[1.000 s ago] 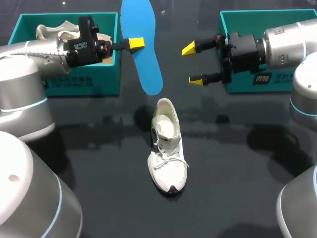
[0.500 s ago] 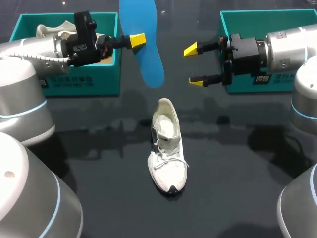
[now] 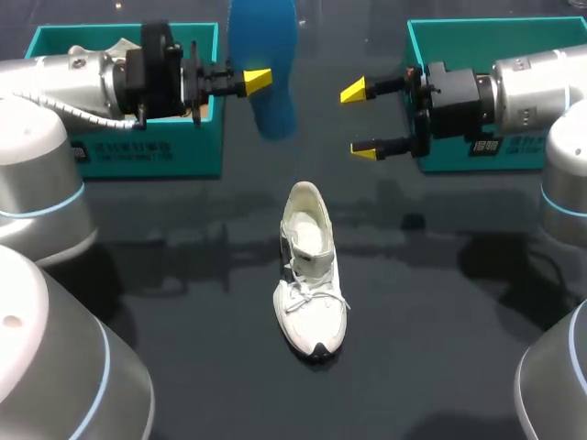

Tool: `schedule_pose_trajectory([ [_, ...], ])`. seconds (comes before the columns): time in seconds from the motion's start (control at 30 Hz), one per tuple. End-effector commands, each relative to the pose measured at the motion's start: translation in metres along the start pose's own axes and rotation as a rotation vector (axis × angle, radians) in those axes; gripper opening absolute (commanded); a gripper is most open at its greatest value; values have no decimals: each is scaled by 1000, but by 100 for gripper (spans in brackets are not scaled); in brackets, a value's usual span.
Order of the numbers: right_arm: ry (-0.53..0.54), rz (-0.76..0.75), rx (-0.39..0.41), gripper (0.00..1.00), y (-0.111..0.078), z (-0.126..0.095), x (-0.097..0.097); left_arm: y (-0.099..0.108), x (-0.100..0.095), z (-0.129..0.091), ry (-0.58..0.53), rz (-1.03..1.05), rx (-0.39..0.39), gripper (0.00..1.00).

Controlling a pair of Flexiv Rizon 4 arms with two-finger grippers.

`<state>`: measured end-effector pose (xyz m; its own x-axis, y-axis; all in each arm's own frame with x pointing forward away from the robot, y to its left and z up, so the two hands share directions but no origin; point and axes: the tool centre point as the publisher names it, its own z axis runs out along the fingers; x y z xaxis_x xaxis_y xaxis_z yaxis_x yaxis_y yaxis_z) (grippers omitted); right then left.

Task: Take the shoe out of the shoebox, open the shoe tongue, remove and reinsert the insole, then place the shoe into the shoebox

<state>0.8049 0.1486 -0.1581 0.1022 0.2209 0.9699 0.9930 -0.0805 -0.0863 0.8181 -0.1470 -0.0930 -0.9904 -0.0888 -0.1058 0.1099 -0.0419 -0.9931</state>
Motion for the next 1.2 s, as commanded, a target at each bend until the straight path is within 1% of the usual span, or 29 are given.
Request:
schedule_pose_trajectory([
  [0.03,-2,0,-1,100,0,2,0,10,-13,-1,198,307,19,0],
  [0.27,-2,0,-1,100,0,2,0,10,-13,-1,198,307,19,0],
  [0.3,-2,0,-1,100,0,2,0,12,-13,2,229,354,5,0],
  [0.37,-2,0,-1,100,0,2,0,15,-13,4,255,384,-5,0],
  [0.4,-2,0,-1,100,0,2,0,17,-11,5,279,419,2,0],
  [0.47,-2,0,-1,100,0,2,0,20,-8,6,291,456,13,0],
  [0.5,-2,0,-1,100,0,2,0,21,-7,7,285,483,1,0],
  [0.57,-2,0,-1,100,0,2,0,23,-4,8,288,534,15,0],
  [0.6,-2,0,-1,100,0,2,0,24,-3,8,271,545,13,0],
  [0.67,-2,0,-1,100,0,2,0,25,-1,8,271,562,27,0],
  [0.73,-2,0,-1,100,0,2,0,25,5,4,266,574,44,0],
  [1.1,-2,0,-1,100,0,2,0,25,5,4,266,574,44,0],
  [1.13,-2,0,-1,100,0,2,0,27,7,6,273,637,24,0],
  [1.2,-2,0,-1,100,0,2,0,31,8,5,291,675,32,0],
])
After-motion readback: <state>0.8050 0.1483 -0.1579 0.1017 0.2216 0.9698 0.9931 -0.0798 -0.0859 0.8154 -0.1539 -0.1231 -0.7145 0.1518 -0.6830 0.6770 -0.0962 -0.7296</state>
